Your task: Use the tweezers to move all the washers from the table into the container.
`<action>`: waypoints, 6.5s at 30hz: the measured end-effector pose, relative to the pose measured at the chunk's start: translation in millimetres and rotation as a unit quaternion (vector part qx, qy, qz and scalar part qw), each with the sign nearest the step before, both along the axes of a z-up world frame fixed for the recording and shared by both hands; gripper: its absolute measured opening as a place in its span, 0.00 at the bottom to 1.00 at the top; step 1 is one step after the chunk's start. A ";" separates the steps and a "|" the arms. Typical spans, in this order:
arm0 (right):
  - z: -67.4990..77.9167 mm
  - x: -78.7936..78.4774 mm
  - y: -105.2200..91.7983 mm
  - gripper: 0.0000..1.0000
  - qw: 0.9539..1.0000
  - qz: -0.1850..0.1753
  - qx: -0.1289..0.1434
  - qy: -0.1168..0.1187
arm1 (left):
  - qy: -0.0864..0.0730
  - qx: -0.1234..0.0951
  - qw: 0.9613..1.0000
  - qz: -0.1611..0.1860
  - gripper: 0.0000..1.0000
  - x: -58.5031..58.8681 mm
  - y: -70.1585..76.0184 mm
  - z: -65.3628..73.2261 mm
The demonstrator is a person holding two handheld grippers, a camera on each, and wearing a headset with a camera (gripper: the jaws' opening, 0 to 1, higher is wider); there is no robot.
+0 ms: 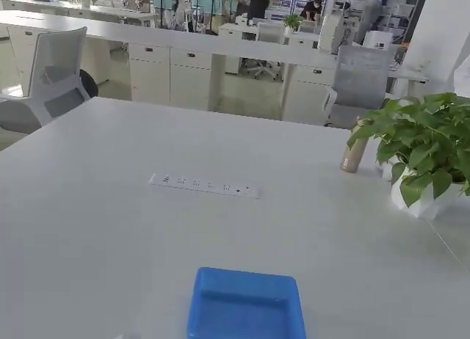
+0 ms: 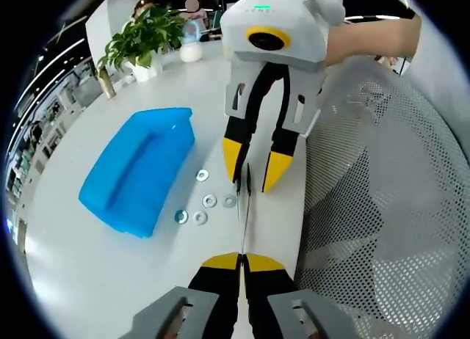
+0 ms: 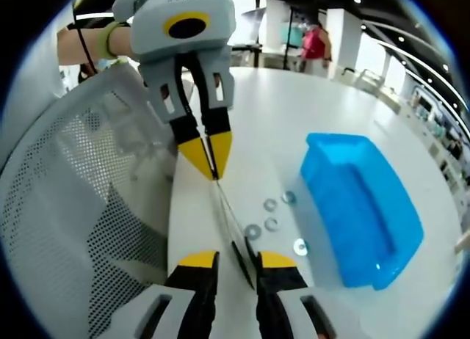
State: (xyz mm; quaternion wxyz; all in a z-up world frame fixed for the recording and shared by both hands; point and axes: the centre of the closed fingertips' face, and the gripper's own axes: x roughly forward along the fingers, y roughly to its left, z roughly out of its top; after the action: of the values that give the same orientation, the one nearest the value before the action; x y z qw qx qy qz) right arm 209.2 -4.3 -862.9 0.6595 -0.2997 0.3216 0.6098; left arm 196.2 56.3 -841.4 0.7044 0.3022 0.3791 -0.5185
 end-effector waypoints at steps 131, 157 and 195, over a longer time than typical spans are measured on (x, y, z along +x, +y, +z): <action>59.6 162.9 -21.9 0.03 0.940 -0.285 0.187 0.008 | -0.182 -0.406 0.812 0.377 0.95 42.9 63.8 136.3; 122.7 105.3 -2.2 0.03 0.924 -0.249 0.291 0.020 | -0.179 -0.412 0.810 0.378 0.94 42.9 64.4 137.0; 46.9 75.6 3.0 0.03 0.943 -0.252 0.215 0.043 | -0.163 -0.389 0.828 0.369 0.90 38.9 58.6 127.0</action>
State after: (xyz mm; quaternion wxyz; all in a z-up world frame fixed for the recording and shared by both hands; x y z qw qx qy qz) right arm 284.7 -1.3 -816.1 0.8259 -0.0334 0.2764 0.4903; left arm 235.1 115.0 -714.5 0.9539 -0.0792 0.1089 -0.2683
